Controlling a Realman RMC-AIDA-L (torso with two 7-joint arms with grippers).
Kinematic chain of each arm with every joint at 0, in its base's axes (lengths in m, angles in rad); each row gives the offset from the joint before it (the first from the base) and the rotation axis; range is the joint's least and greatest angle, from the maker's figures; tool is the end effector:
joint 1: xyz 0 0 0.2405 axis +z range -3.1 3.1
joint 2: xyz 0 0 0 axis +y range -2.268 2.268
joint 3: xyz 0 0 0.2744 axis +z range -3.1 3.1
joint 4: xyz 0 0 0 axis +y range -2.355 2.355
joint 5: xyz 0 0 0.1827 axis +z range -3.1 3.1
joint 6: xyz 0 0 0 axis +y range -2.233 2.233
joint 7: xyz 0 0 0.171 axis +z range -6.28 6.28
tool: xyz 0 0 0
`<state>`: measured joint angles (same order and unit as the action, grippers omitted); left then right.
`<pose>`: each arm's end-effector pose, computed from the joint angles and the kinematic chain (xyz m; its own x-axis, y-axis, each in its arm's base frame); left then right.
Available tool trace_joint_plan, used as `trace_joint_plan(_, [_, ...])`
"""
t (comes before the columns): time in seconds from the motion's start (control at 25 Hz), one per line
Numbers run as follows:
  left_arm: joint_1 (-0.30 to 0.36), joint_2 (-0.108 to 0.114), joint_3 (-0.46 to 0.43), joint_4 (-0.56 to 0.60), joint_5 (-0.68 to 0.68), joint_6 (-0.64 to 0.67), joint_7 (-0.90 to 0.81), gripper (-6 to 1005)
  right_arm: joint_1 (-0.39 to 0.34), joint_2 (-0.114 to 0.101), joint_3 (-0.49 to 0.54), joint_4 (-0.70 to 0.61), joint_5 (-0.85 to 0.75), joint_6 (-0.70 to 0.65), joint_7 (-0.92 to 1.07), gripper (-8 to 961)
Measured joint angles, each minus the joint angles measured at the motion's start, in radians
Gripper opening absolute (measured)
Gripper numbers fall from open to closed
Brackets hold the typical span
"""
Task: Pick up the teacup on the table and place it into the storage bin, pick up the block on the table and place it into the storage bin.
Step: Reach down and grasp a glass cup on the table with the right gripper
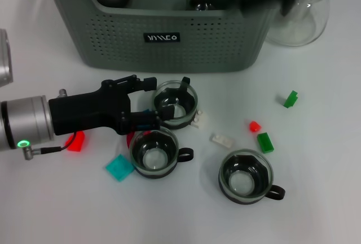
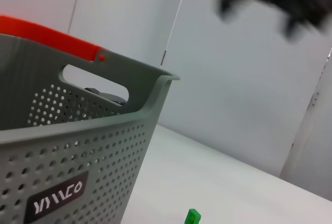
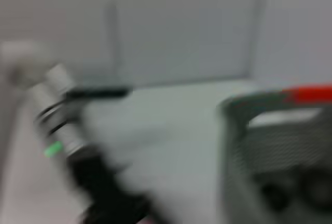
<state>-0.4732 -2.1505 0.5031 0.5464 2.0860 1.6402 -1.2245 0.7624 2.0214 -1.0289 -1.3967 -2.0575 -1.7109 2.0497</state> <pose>-0.2549 0.2858 -0.0611 0.7070 0.3629 0.6070 0.5009 -0.8629 -0.0676 0.0924 0.3640 0.0259 0.9767 -0.0910 -0.1945 -0.1268 -0.9754 -0.1803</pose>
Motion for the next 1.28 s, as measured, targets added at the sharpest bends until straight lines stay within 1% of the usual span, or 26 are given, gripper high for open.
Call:
trace_joint_plan(0.08, [0.001, 0.0, 0.0, 0.001, 0.0, 0.0, -0.001, 859, -0.024, 0.002, 0.001, 0.0, 0.0, -0.09, -0.03, 686])
trace_joint_plan(0.2, [0.003, 0.0, 0.0, 0.001, 0.0, 0.0, 0.0, 859, -0.046, 0.012, -0.012, 0.005, -0.034, -0.218, -0.06, 680])
trace_joint_plan(0.28, [0.003, 0.0, 0.0, 0.002, 0.0, 0.0, 0.002, 860, -0.052, 0.015, -0.041, 0.016, -0.066, -0.26, -0.068, 676])
trace_joint_plan(0.32, [0.003, 0.0, 0.0, 0.002, 0.0, 0.0, 0.002, 860, -0.056, 0.016, -0.071, 0.026, -0.085, -0.271, -0.069, 676])
trace_joint_plan(0.36, [0.002, 0.0, 0.0, 0.003, 0.0, 0.0, 0.002, 860, -0.061, 0.014, -0.129, 0.046, -0.111, -0.27, -0.067, 676])
trace_joint_plan(0.4, [0.001, 0.0, 0.0, 0.003, 0.0, -0.001, 0.003, 860, -0.061, 0.014, -0.129, 0.046, -0.111, -0.27, -0.067, 676])
trace_joint_plan(0.48, [0.001, 0.0, 0.0, 0.003, 0.0, -0.004, 0.004, 860, -0.054, 0.017, -0.181, 0.084, -0.137, -0.27, -0.067, 676])
trace_joint_plan(0.56, [0.001, 0.0, 0.0, 0.003, 0.0, -0.007, 0.004, 860, -0.036, 0.025, -0.215, 0.123, -0.17, -0.269, -0.067, 676])
trace_joint_plan(0.6, [0.001, 0.0, 0.0, 0.003, 0.0, -0.008, 0.004, 860, -0.025, 0.032, -0.228, 0.143, -0.189, -0.269, -0.067, 676])
trace_joint_plan(0.76, [0.001, 0.0, 0.0, 0.003, -0.005, -0.009, 0.005, 860, 0.016, 0.068, -0.269, 0.221, -0.263, -0.268, -0.077, 677])
trace_joint_plan(0.84, [0.003, -0.001, 0.0, 0.003, -0.007, -0.007, 0.006, 860, 0.024, 0.077, -0.293, 0.249, -0.283, -0.258, -0.081, 677])
trace_joint_plan(1.08, [0.006, -0.003, 0.0, 0.001, -0.008, -0.011, 0.007, 859, 0.025, 0.079, -0.401, 0.302, -0.289, -0.182, -0.068, 677])
trace_joint_plan(1.28, [0.007, -0.005, 0.0, 0.001, -0.009, -0.011, 0.007, 859, 0.021, 0.078, -0.494, 0.318, -0.294, -0.119, -0.038, 676])
